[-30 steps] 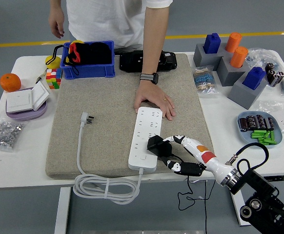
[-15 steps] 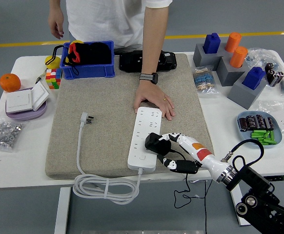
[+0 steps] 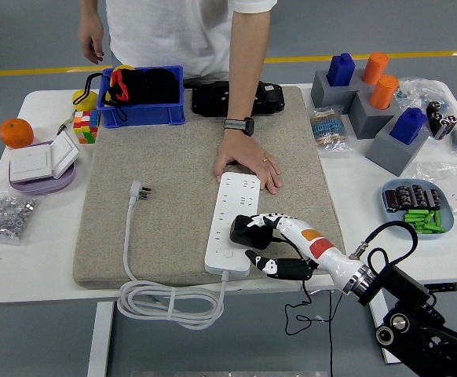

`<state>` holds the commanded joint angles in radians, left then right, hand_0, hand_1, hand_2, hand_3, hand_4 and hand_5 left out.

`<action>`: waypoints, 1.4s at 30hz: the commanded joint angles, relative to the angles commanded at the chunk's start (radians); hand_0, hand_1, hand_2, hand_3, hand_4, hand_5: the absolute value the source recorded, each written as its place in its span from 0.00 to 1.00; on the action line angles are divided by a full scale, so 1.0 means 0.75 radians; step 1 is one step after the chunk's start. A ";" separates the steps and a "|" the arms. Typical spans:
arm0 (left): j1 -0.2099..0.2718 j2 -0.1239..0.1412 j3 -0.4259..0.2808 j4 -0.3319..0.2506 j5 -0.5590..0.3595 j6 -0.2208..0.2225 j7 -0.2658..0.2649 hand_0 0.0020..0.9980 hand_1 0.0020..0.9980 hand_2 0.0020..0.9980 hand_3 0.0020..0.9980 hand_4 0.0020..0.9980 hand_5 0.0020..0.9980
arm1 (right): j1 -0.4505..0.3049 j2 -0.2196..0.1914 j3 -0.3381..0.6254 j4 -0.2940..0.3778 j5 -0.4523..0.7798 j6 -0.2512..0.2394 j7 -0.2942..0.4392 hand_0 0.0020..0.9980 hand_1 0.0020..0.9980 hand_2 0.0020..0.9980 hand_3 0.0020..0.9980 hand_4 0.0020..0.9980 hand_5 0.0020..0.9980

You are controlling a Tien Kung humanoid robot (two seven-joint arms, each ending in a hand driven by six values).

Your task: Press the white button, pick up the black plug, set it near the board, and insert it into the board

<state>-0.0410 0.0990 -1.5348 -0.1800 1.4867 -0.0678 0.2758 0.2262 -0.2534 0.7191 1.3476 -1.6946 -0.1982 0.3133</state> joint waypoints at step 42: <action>-0.004 0.005 0.009 0.000 -0.008 0.000 0.000 0.71 0.70 0.67 0.71 0.72 0.30 | 0.042 -0.017 0.207 0.156 -0.080 -0.011 -0.023 0.91 0.80 0.74 0.66 0.66 0.46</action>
<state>-0.0437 0.1025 -1.5282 -0.1800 1.4803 -0.0675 0.2755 0.2575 -0.2659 0.8745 1.4647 -1.7548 -0.2061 0.2962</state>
